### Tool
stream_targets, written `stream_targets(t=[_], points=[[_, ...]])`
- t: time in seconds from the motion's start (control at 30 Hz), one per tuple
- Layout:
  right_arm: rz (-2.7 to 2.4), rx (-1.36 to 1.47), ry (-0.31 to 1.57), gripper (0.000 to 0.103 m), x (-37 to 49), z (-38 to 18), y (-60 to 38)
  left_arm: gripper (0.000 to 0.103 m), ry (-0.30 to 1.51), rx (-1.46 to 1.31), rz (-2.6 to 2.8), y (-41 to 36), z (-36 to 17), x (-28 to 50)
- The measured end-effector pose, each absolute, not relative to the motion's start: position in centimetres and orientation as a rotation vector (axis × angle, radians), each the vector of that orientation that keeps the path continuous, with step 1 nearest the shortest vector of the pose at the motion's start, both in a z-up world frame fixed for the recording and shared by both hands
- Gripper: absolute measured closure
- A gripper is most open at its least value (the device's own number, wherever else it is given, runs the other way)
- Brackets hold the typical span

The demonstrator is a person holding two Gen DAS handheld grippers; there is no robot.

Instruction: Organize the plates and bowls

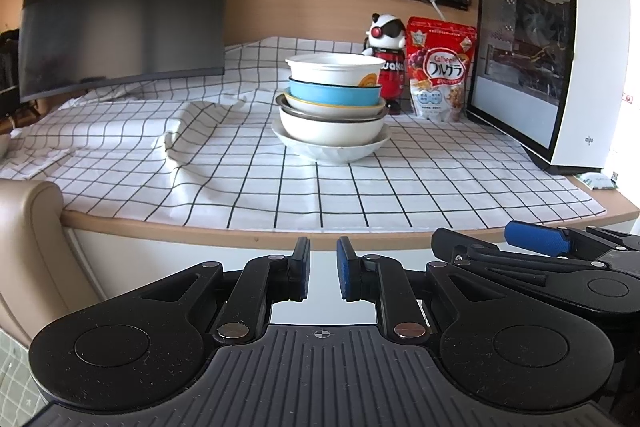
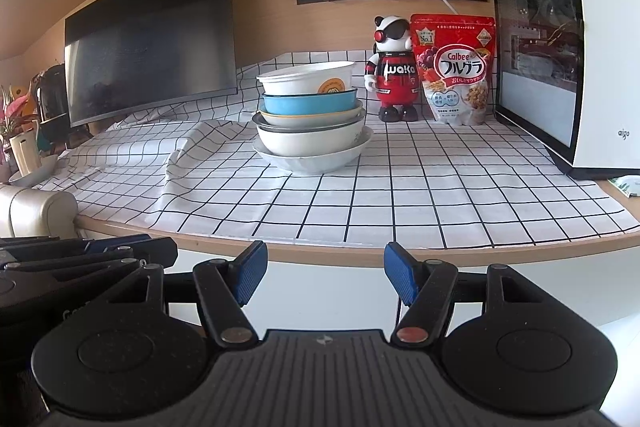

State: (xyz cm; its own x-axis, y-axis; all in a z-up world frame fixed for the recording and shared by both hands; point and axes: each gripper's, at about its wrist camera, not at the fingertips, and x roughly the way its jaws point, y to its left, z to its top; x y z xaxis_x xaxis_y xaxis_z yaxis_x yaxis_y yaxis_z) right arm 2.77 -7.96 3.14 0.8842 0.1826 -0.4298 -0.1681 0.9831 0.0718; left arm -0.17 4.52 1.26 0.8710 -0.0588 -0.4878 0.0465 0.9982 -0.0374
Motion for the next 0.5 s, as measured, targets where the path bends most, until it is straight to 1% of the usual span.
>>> stream_targets(t=[0.5], points=[[0.182,0.025,0.483,0.037,3.77,2.88,-7.41,0.086,0.525,-0.029,-0.054,4.84,0.95,0.58]])
